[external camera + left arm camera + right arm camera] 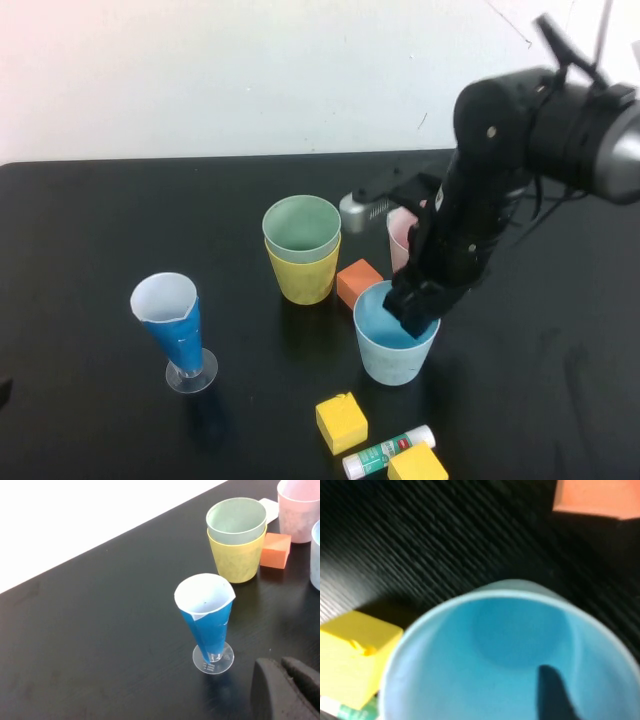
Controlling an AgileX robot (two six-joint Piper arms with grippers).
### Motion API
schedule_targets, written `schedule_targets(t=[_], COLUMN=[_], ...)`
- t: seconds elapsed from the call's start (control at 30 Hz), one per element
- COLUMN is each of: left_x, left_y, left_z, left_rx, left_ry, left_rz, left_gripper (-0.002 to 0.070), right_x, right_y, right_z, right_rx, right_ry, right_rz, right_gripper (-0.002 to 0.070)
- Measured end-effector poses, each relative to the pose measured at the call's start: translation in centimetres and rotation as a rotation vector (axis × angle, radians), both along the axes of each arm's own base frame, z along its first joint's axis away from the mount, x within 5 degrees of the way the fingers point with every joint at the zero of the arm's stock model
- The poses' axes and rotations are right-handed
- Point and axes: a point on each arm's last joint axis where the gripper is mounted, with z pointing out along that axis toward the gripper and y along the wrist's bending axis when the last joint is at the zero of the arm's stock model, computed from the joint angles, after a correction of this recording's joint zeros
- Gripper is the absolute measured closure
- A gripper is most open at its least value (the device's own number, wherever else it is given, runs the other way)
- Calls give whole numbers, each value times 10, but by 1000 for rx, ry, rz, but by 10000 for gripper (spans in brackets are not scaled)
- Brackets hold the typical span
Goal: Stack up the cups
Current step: Pick up the blue cup, then place the blue cup on the pink cup
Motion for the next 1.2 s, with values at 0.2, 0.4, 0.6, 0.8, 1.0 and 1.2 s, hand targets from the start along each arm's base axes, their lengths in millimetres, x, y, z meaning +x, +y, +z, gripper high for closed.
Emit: schedule_targets(t=[0.2, 0.4, 0.6, 0.8, 1.0, 1.2], left_x=[1, 1, 0, 0, 1, 2], left_y=[1, 2, 3, 3, 3, 2], left_z=[0, -1, -1, -1, -4, -14], left_rx=[21, 36, 40, 41, 52, 67], left_ry=[-11, -6, 3, 2, 7, 35], left_rz=[8, 13, 15, 15, 14, 13], left_gripper=[675, 675, 676, 676, 676, 676], right_x=[-3, -12, -21, -2, 28, 44], right_y=[-2, -7, -24, -31, -21, -13], right_z=[-4, 62, 143, 157, 113, 74], right_rx=[-38, 35, 46, -84, -201, -239], right_ry=[58, -93, -354, -488, -433, -354], right_rz=[63, 110, 112, 96, 89, 76], right_gripper=[625, 654, 654, 654, 654, 654])
